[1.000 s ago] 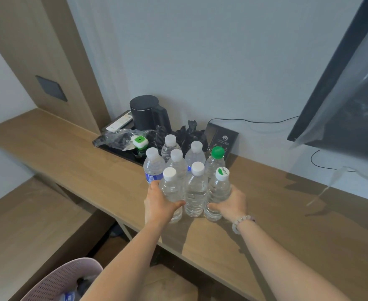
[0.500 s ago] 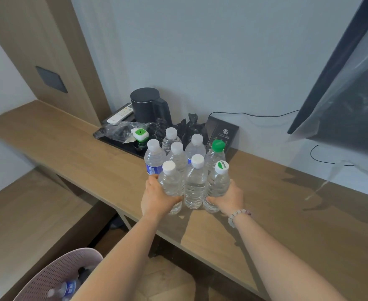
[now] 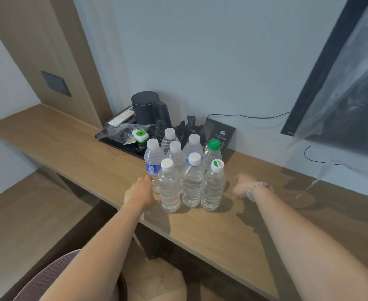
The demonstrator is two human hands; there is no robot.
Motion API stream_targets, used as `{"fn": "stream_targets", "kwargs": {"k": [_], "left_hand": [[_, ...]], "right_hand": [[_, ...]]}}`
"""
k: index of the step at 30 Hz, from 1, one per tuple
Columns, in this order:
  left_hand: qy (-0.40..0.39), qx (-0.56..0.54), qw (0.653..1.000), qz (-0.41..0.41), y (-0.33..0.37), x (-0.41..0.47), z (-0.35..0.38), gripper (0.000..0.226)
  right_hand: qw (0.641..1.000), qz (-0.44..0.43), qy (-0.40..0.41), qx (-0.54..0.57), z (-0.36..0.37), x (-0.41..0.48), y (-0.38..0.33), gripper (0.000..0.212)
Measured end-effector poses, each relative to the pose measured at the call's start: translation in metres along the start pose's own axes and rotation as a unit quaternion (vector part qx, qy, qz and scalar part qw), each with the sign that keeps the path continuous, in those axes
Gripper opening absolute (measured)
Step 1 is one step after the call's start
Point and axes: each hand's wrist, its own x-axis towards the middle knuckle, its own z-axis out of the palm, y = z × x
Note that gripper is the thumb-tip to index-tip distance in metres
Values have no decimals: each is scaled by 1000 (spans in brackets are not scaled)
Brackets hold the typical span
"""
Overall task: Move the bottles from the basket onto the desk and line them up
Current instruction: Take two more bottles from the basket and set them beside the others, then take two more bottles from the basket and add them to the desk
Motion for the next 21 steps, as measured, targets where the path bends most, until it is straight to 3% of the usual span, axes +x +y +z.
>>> {"fn": "stream_targets", "kwargs": {"k": [3,7,10,15,21], "left_hand": [[66,91,994,-14,-8,1,-19,54],[154,118,981,-7,-5,7,-64,45],[212,96,973,5,3,5,-92,37],[241,115,964,1,-4,-12,-116,40],[260,93,959,-62,-45,-49,-122,44]], "right_hand": [[994,-11,110,22,-46,-5,-9,39],[946,-124,270,128,-77,-14,-46,38],[917,-211,332,64,-76,-26,-84,36],[854,-372,336,-138,-52,-44,-139,42],[808,-478,301,-165,-15,-66,-204,36]]}}
